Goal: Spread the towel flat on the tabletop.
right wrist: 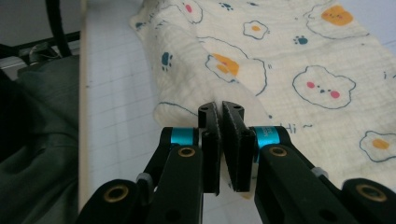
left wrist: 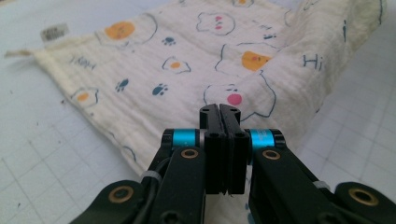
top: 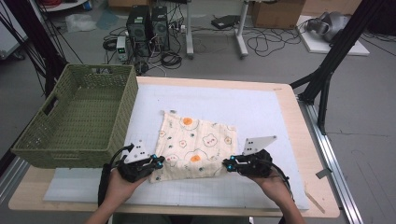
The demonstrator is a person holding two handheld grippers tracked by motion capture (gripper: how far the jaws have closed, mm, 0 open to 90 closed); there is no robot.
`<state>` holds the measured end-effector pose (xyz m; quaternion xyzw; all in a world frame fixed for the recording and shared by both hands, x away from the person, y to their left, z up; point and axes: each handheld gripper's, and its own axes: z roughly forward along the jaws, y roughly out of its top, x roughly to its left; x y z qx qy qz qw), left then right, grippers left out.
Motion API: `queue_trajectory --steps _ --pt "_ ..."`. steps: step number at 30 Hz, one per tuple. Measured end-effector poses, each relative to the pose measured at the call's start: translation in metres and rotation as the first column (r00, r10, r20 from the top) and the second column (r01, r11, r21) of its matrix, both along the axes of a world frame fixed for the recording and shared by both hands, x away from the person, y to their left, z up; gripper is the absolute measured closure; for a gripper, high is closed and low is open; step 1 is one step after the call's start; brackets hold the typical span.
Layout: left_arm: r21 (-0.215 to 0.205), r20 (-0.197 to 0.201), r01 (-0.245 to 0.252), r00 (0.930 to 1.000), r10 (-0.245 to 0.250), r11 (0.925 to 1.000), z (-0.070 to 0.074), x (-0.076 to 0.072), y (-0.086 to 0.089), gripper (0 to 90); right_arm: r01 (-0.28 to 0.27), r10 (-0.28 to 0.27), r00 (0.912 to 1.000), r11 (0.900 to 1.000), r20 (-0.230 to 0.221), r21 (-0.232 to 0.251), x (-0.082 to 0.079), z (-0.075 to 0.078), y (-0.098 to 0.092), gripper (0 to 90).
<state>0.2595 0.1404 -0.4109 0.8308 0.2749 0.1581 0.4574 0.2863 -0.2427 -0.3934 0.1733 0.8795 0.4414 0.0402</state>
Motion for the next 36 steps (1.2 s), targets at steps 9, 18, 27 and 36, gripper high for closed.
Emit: queue_trajectory --steps 9,18,27,36 --pt "0.008 -0.034 0.004 0.9994 -0.004 1.0000 -0.006 0.005 0.002 69.0 0.018 -0.017 0.9998 0.999 -0.013 0.042 0.002 0.001 -0.010 69.2" --pt "0.046 -0.084 0.010 0.9965 -0.006 0.9989 -0.026 0.009 0.005 67.3 0.030 -0.032 0.9970 0.999 -0.071 -0.020 0.004 -0.035 -0.006 64.6" --pt "0.054 -0.087 -0.002 0.9961 0.006 0.9985 -0.031 0.012 0.006 64.8 0.005 -0.014 0.9966 0.993 -0.081 -0.118 -0.002 -0.047 -0.003 78.7" --pt "0.051 -0.078 0.000 0.9969 0.004 0.9987 -0.030 0.012 0.007 63.3 0.014 -0.020 0.9975 0.996 -0.068 -0.089 -0.004 -0.040 -0.011 75.4"
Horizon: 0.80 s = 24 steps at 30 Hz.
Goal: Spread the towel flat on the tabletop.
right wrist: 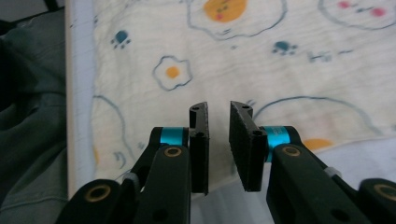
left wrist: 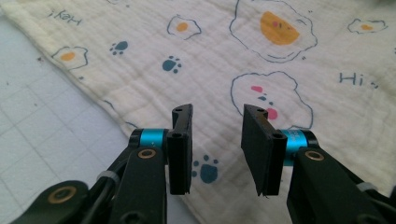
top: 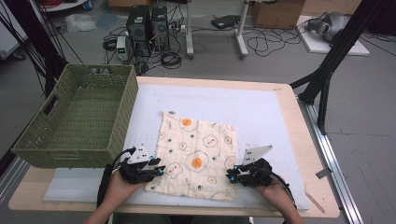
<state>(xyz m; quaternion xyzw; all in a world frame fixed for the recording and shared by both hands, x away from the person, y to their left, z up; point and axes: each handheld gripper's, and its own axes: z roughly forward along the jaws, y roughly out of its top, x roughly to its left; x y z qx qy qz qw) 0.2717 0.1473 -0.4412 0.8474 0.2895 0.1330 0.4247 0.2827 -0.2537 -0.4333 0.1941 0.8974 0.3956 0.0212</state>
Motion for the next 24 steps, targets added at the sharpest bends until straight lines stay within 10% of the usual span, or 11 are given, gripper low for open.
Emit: queue_trajectory --steps 9,24 --pt "-0.030 0.019 0.006 0.9998 -0.005 0.9995 0.002 0.001 0.002 62.6 0.156 -0.158 0.9864 0.987 0.046 0.045 0.039 0.008 -0.005 66.8" --pt "-0.049 0.051 0.008 0.9987 -0.006 0.9988 0.006 -0.002 0.004 62.0 0.397 -0.391 0.9168 0.915 0.080 -0.070 0.109 -0.005 0.001 65.3"
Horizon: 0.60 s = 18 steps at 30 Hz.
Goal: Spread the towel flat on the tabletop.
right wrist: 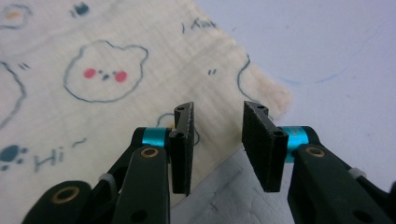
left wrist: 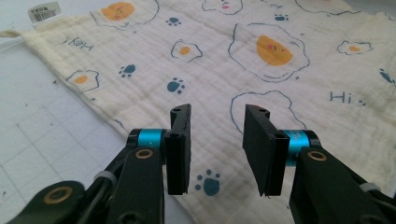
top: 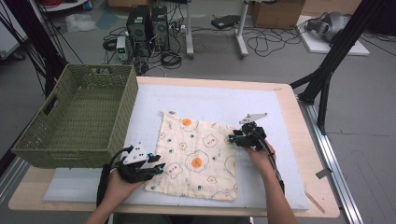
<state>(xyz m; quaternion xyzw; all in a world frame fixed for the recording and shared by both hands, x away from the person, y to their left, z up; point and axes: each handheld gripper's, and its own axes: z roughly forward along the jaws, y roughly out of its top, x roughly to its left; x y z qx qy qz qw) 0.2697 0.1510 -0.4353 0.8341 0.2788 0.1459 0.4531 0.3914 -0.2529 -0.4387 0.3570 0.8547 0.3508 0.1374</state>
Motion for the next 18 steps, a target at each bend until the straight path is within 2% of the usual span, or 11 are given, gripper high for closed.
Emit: queue_trajectory --steps 5,8,12,14,16,17,18 --pt "0.000 -0.003 -0.001 1.0000 0.001 1.0000 -0.001 0.002 0.000 61.9 -0.012 0.012 0.9999 1.000 -0.008 0.010 0.003 0.000 0.001 87.2" --pt "-0.013 0.005 -0.003 1.0000 0.003 0.9999 0.001 0.001 -0.001 61.9 -0.011 0.011 0.9999 1.000 -0.013 0.013 0.007 0.001 0.001 88.3" --pt "-0.028 -0.002 -0.003 1.0000 0.003 0.9996 0.001 0.002 0.001 61.6 0.017 -0.017 0.9998 1.000 0.009 0.015 0.013 0.008 0.000 88.4" --pt "-0.041 0.001 -0.007 1.0000 0.007 0.9991 0.002 0.002 0.001 60.9 0.024 -0.024 0.9994 1.000 0.025 0.001 0.017 0.010 -0.001 88.3" --pt "-0.054 0.012 -0.004 0.9999 0.004 0.9985 0.004 0.002 0.001 60.5 0.033 -0.033 0.9993 0.999 0.019 -0.006 0.020 0.013 -0.002 88.2" --pt "-0.062 0.017 -0.007 0.9998 0.008 0.9981 0.004 0.002 0.000 60.2 0.035 -0.035 0.9991 0.999 0.022 -0.002 0.022 0.014 -0.002 87.5" --pt "-0.061 0.024 -0.008 0.9997 0.009 0.9981 0.005 0.002 0.000 59.8 0.031 -0.031 0.9994 0.999 0.016 0.022 0.024 0.016 -0.002 82.2"
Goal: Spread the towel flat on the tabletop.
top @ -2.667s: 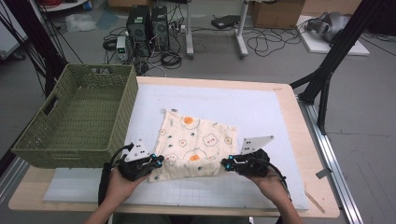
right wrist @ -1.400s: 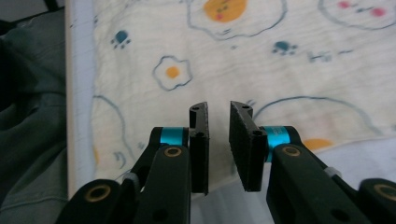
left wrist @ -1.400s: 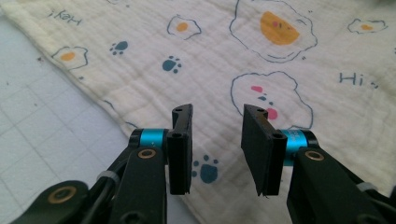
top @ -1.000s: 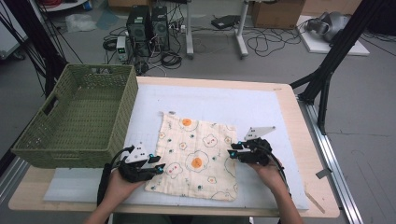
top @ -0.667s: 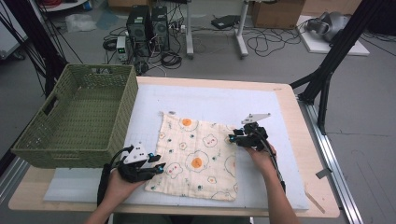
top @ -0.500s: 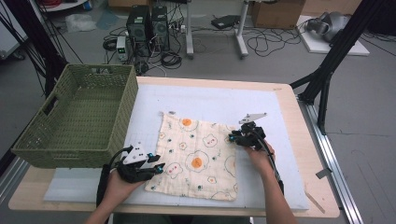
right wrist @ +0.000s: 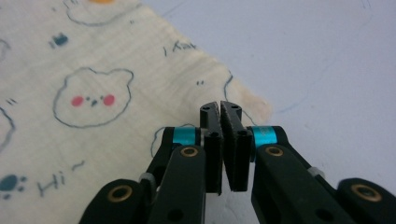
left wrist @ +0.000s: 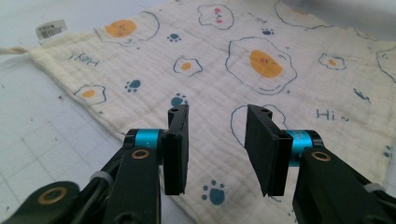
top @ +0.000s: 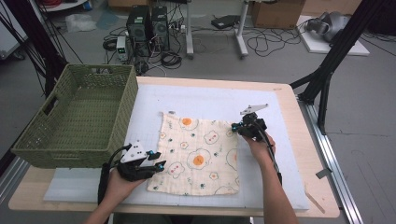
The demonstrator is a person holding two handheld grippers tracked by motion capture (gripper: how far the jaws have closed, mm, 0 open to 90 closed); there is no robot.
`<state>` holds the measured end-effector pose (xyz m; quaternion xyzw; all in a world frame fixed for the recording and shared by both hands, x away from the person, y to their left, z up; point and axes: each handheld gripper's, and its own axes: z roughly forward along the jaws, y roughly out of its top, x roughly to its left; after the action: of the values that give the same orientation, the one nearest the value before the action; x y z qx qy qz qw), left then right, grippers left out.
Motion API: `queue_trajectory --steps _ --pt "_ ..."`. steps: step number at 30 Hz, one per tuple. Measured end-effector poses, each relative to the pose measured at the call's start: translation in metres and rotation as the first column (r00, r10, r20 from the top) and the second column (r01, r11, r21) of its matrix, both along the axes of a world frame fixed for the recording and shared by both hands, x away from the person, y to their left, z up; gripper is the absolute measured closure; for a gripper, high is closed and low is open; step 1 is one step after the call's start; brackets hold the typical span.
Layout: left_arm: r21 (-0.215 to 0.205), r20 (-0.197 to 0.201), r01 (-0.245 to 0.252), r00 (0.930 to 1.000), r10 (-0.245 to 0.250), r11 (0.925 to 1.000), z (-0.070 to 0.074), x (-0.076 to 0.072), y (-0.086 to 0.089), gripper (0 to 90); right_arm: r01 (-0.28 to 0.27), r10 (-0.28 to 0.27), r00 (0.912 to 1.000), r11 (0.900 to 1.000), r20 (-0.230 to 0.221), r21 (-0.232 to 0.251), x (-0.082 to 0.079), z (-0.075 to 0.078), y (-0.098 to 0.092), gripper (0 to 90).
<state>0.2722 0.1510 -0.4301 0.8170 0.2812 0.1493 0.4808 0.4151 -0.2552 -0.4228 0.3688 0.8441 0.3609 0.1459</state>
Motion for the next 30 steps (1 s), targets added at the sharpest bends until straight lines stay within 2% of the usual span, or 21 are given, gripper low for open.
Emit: queue_trajectory --steps 1,2,5,8,10,12,13,16,19,20,23,25,27,30 --pt "0.001 0.004 0.001 1.0000 -0.001 1.0000 0.001 0.000 0.000 59.3 -0.012 0.012 0.9999 0.999 0.000 0.048 -0.001 0.001 0.000 75.7" --pt "-0.002 0.007 0.001 1.0000 -0.001 1.0000 0.001 0.000 0.000 58.4 -0.018 0.019 0.9998 0.997 -0.009 0.078 -0.002 0.001 0.001 74.4" --pt "-0.011 0.009 -0.007 0.9999 0.007 0.9999 0.002 0.001 0.000 56.1 -0.059 0.060 0.9981 0.996 -0.017 0.061 -0.009 0.003 0.006 67.1" --pt "-0.016 0.012 -0.009 0.9999 0.009 0.9998 0.004 0.001 -0.001 53.2 -0.086 0.093 0.9947 0.986 -0.043 0.141 -0.016 0.008 0.004 60.7" --pt "-0.025 0.021 -0.014 0.9997 0.014 0.9996 0.007 0.001 -0.001 51.2 -0.113 0.123 0.9912 0.979 -0.048 0.168 -0.023 0.013 0.005 56.5" --pt "-0.031 0.026 -0.018 0.9995 0.019 0.9994 0.009 0.003 -0.002 49.4 -0.139 0.138 0.9903 0.974 0.019 0.181 -0.035 0.016 0.004 55.9" --pt "-0.031 0.028 -0.023 0.9993 0.024 0.9993 0.010 0.003 -0.002 48.4 -0.144 0.140 0.9895 0.973 0.034 0.181 -0.040 0.017 0.003 54.0" --pt "-0.047 0.021 -0.027 0.9994 0.028 0.9985 0.012 0.005 -0.001 47.0 -0.152 0.150 0.9883 0.971 0.027 0.184 -0.055 0.017 -0.001 48.5" --pt "-0.060 0.017 -0.042 0.9990 0.043 0.9973 0.012 0.009 0.001 45.5 -0.153 0.148 0.9883 0.966 0.037 0.209 -0.069 0.016 -0.009 44.5" --pt "-0.059 0.019 -0.042 0.9989 0.044 0.9974 0.012 0.011 0.001 45.4 -0.154 0.145 0.9878 0.964 0.056 0.218 -0.074 0.015 -0.011 44.4" --pt "-0.060 0.021 -0.057 0.9981 0.058 0.9966 0.013 0.015 0.001 44.6 -0.146 0.134 0.9888 0.963 0.066 0.227 -0.087 0.011 -0.017 41.0" --pt "-0.057 0.021 -0.052 0.9984 0.053 0.9970 0.011 0.016 -0.001 44.4 -0.143 0.128 0.9891 0.957 0.073 0.253 -0.094 0.007 -0.020 40.8" --pt "-0.052 0.017 -0.046 0.9988 0.046 0.9976 0.010 0.015 -0.002 43.7 -0.141 0.125 0.9890 0.959 0.080 0.245 -0.100 0.004 -0.021 38.5" --pt "-0.051 0.026 -0.029 0.9992 0.030 0.9983 0.010 0.010 -0.002 42.6 -0.145 0.130 0.9888 0.950 0.074 0.276 -0.104 0.003 -0.019 35.6"
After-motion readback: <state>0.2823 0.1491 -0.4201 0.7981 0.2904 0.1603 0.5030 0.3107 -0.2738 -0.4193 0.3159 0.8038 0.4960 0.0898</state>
